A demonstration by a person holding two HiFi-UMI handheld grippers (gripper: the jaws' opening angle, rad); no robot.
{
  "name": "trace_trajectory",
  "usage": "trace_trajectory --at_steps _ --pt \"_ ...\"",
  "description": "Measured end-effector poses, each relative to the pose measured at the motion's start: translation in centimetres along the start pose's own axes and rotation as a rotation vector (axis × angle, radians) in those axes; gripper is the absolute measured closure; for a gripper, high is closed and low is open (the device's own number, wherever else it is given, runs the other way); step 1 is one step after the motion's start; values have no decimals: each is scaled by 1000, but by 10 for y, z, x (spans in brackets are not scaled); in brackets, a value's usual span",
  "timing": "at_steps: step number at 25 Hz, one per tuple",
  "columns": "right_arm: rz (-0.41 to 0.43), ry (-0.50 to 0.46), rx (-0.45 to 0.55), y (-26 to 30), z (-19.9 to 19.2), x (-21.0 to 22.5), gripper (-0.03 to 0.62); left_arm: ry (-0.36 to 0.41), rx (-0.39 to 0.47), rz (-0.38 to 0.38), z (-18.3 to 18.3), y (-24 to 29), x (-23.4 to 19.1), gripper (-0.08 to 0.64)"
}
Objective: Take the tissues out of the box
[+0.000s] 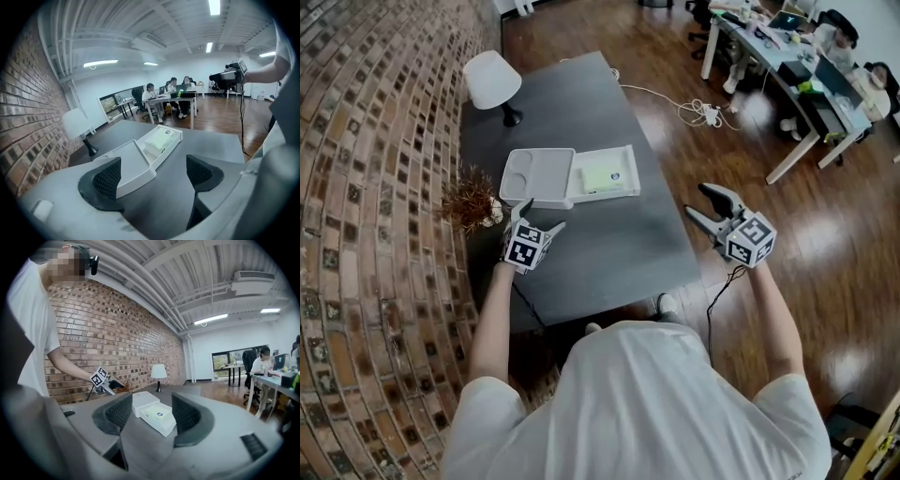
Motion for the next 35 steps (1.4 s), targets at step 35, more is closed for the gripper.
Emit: trace_trajectory --at_steps 35 --pt "-200 40 49 -1 -32 -11 330 285 -43 -260 100 140 -21 -35"
Point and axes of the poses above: the fingertips, and each gripper's own axes: y forward along the fingers, x to its right, z out of its top, the point moved 10 cm from there along -y, backward along the fingers, and after that the axes turned 3 degrees about y, right-handed, at the moved point
